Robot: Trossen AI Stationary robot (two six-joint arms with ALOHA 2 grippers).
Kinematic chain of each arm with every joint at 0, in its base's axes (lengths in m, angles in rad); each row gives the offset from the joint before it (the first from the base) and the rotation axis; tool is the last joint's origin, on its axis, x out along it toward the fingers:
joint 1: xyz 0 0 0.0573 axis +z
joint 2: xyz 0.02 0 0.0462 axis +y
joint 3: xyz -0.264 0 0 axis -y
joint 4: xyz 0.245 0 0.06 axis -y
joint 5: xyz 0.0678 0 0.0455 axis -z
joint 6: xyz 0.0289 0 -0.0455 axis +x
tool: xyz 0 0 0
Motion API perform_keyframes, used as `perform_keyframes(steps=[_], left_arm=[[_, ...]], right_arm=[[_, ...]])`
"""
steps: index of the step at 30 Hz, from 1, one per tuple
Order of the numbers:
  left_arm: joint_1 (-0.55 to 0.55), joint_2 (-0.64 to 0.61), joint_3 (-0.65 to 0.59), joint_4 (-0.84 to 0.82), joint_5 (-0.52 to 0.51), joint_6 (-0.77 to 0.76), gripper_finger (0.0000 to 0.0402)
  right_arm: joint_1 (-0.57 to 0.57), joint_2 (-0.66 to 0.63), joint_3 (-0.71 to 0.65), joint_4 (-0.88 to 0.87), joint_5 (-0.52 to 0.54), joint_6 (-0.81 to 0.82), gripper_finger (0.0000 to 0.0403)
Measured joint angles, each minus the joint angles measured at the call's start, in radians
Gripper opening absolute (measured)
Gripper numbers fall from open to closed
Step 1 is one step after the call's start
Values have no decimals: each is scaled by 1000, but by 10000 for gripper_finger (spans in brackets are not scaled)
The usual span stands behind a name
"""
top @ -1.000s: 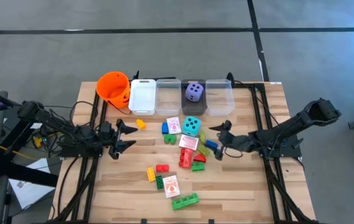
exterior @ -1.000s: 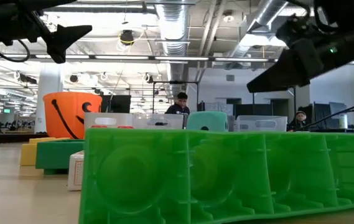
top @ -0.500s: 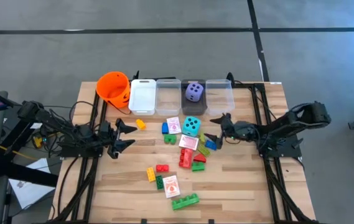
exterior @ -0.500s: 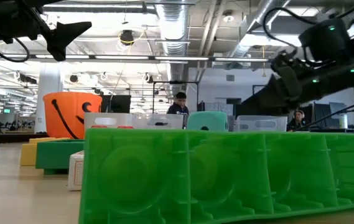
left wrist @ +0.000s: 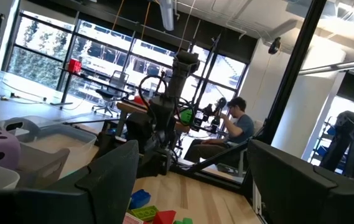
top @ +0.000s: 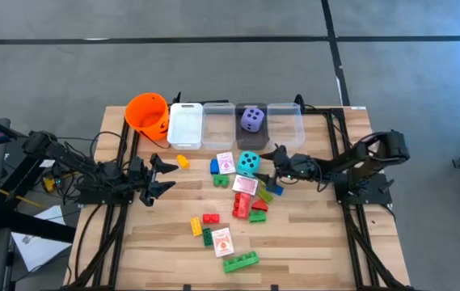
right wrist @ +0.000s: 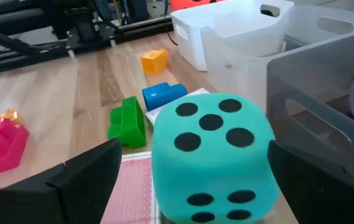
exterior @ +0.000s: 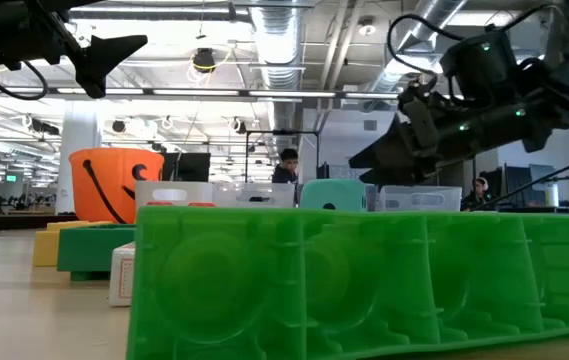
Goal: Pick & Place Toys
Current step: Put the blue die into the black bin
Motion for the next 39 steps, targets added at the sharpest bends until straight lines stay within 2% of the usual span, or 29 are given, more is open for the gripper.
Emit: perform_keyframes(steps=[9,17,33,39], left_arm=[[0,0,0,0,0,-1,294],[0,0,0,0,0,-1,294],[0,0,0,0,0,-1,294],[0,0,0,0,0,-1,294]], right_arm=[[-30,72,34,4,24,4,393],[-29,74,38,-12,31,5,393],[-13,72,152,-269,29,3,393],[-13,72,173,-304,30,1,389]])
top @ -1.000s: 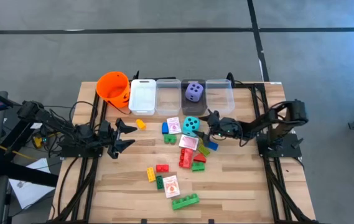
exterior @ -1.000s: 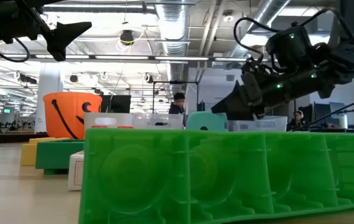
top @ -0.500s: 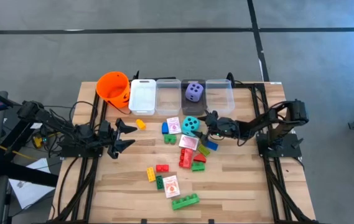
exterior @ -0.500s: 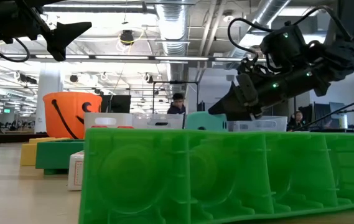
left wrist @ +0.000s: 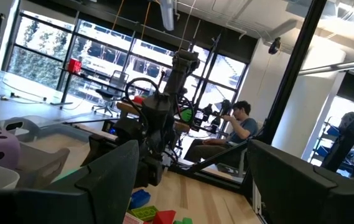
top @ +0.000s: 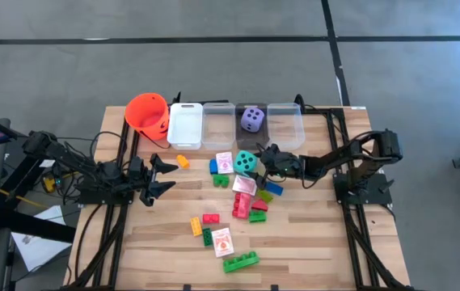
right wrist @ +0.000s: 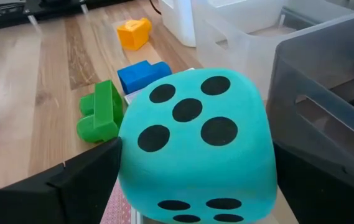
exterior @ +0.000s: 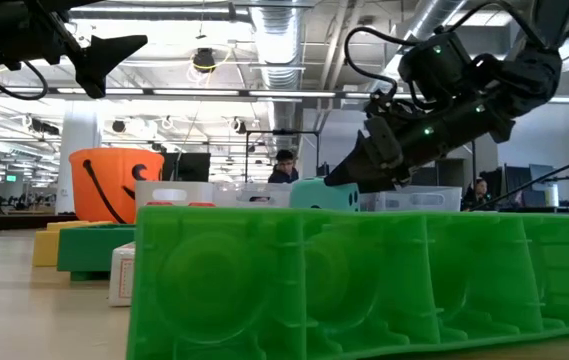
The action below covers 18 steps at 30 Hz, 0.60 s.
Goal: Pick & Place Toys
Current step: Put the blue die into the black bin, then put the green die into the black bin
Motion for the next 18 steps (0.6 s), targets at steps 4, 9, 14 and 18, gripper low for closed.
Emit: perform_keyframes(steps=[4,9,14,18], left_arm=[[0,0,0,0,0,0,294],[0,0,0,0,0,0,294],[0,0,0,0,0,0,294],[0,0,0,0,0,0,294]], right_arm=[[0,-1,0,0,4,25,361],[8,-38,-4,11,6,33,311],[19,-123,-3,59,29,12,294],[31,-186,-6,51,89,-18,280]])
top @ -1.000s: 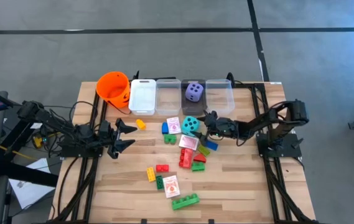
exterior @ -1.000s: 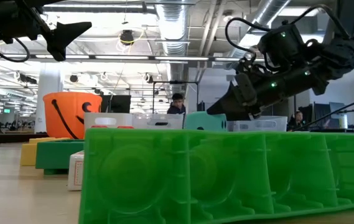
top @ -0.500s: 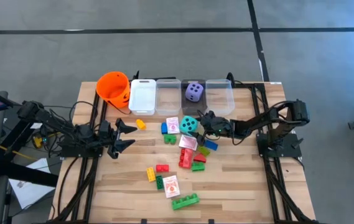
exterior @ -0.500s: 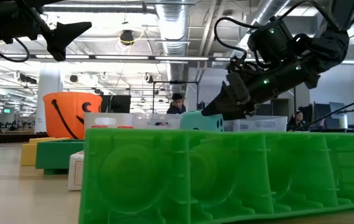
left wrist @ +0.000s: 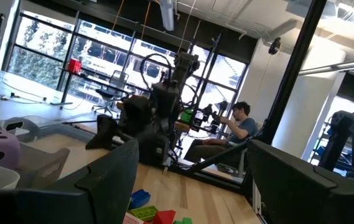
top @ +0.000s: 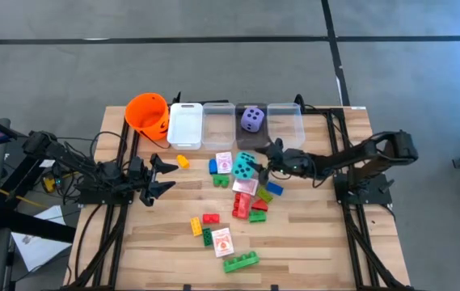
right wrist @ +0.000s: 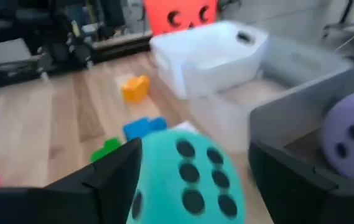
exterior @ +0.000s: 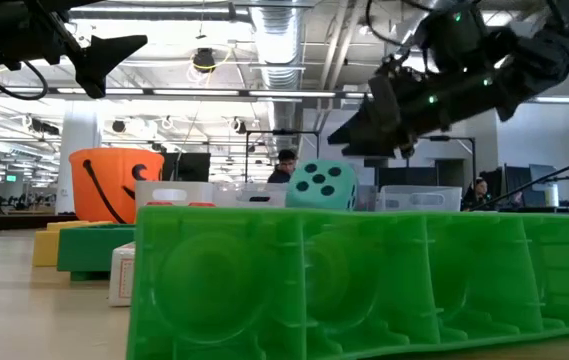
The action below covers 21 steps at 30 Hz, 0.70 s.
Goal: Pick & Place Toys
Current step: Put the green die into the black bin
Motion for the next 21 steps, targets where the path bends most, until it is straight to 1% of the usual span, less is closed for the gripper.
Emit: perform_keyframes(steps=[3,8,11,17,19,21], left_arm=[[0,0,0,0,0,0,294],[0,0,0,0,0,0,294],[0,0,0,0,0,0,294],[0,0,0,-3,0,0,294],[0,0,0,-3,0,0,294],[0,0,0,-3,0,0,294]], right_arm=[[4,-46,2,7,14,-17,263],[7,-87,2,-71,2,-20,249],[8,-90,2,-125,-31,-20,250],[8,-91,2,-139,-132,-48,265],[11,-91,2,-144,-164,-84,271],[20,-91,2,-156,-170,-132,276]])
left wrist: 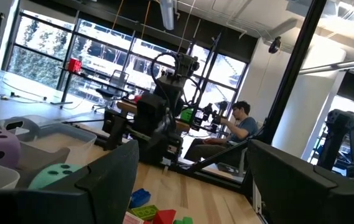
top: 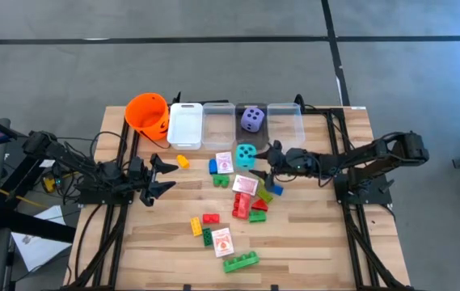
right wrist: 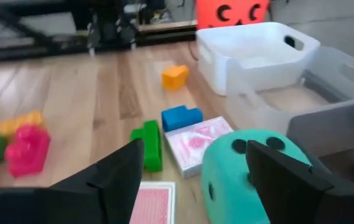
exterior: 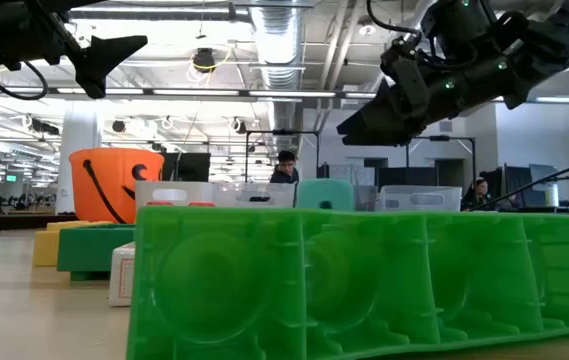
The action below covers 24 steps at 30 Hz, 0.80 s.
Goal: Pick & Place Toys
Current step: Put the green die into the black bin
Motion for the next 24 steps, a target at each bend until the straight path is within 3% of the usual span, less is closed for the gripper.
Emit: perform_keyframes(steps=[18,24], left_arm=[[0,0,0,0,0,0,294],[0,0,0,0,0,0,294]], right_arm=[[-7,-1,2,57,5,-12,283],[-5,-1,2,31,5,-22,333]])
